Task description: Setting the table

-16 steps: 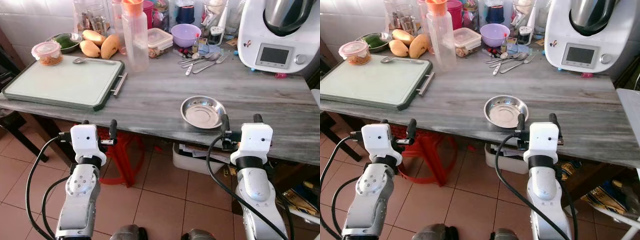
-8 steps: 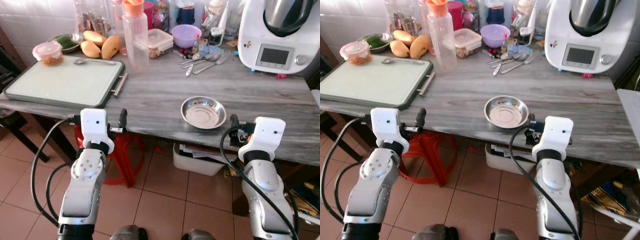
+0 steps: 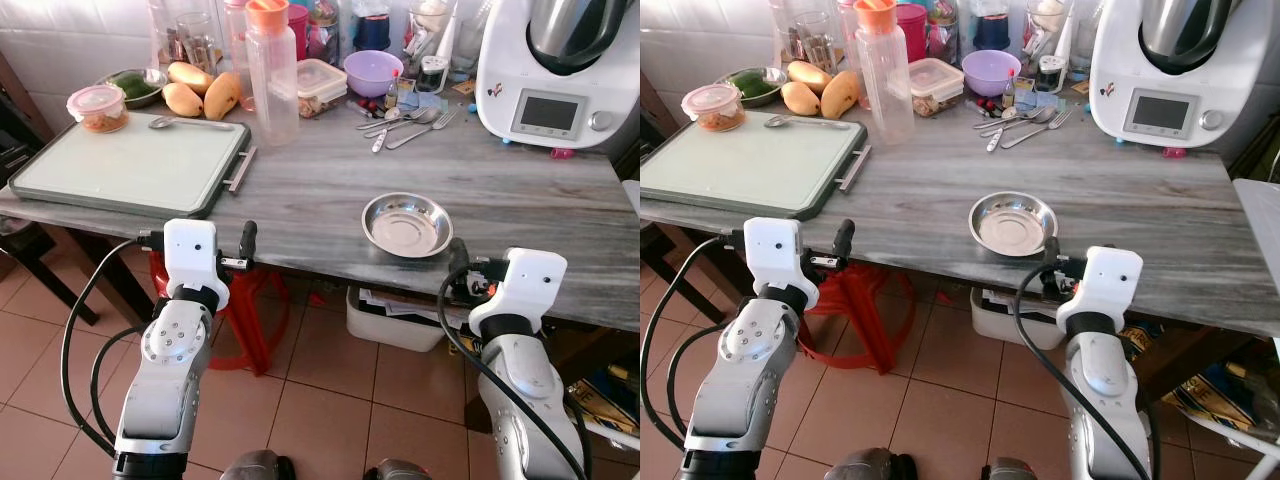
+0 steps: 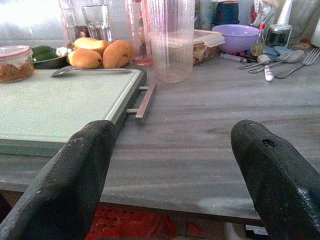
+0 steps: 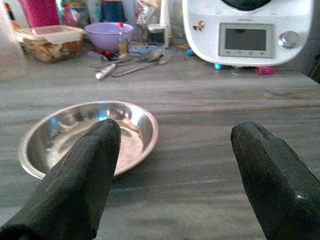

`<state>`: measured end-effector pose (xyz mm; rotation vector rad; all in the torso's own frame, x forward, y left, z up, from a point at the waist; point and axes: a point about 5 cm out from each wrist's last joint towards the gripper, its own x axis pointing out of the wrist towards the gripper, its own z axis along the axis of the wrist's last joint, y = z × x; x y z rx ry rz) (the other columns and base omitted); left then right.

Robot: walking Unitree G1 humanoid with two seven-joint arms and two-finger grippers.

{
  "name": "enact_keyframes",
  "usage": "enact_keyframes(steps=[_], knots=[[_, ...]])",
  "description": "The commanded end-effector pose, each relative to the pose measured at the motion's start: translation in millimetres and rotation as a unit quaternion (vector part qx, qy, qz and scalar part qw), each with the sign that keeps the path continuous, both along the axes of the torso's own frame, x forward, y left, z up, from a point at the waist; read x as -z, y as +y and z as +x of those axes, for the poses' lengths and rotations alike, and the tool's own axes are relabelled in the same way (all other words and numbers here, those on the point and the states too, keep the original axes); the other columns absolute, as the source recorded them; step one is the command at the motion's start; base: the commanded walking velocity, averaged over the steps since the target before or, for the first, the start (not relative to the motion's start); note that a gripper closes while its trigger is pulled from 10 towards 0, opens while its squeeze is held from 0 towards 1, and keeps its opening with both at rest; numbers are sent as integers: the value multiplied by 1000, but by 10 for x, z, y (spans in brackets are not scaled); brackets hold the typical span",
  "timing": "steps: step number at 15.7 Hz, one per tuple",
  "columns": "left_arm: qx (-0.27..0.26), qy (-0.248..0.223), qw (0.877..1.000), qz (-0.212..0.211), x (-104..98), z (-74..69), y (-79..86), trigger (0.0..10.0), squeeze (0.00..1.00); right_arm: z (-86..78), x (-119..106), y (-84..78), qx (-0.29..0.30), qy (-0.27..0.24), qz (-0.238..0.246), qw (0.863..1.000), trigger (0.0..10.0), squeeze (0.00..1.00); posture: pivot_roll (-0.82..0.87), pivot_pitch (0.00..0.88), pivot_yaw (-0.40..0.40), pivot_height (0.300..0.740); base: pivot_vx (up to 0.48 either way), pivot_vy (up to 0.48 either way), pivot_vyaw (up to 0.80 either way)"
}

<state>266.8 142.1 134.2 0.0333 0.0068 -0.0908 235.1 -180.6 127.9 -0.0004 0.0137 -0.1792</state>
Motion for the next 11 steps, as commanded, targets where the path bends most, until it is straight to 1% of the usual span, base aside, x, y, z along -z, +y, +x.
enact_keyframes(steps=[1,2,3,4,5,6,7,9,10,11], knots=[[0,0,1000,5,-18,-13,2,10000,0,-8,-2,-4,9,6,0,1000,10000,0,-36,11,40,740,-289,0,0],[2,1,1000,5,-16,-15,0,10000,0,-4,22,-23,28,17,-17,999,10000,0,-37,12,40,740,-300,0,0],[3,2,1000,5,-15,-17,-4,10000,0,-2,23,34,-10,7,-2,1000,10000,0,-36,12,39,740,-307,0,0],[2,3,1000,5,-17,-14,-1,10000,0,-10,36,31,5,6,15,1000,10000,0,-36,12,38,740,-304,0,0],[1,4,1000,6,-19,-12,1,10000,0,-5,28,14,14,-2,16,1000,10000,0,-35,13,37,740,-307,0,0],[-1,6,1000,7,-19,-13,2,10000,0,11,-1,12,-4,-11,-8,1000,10000,0,-35,15,36,740,-330,0,0],[-1,7,1000,7,-18,-15,2,10000,0,12,-4,8,-7,-4,-19,1000,10000,0,-36,15,36,740,-330,0,0],[0,8,1000,8,-16,-19,-5,10000,0,8,-8,3,-5,-1,-23,1000,10000,0,-35,14,33,740,-334,0,0],[0,8,1000,8,-17,-22,-6,10000,0,2,-5,4,-5,-2,-4,1000,10000,0,-34,13,32,740,-334,0,0],[0,8,1000,8,-17,-22,-6,10000,0,2,-14,-2,-4,-3,-9,1000,10000,0,-34,13,32,740,-315,0,0]])
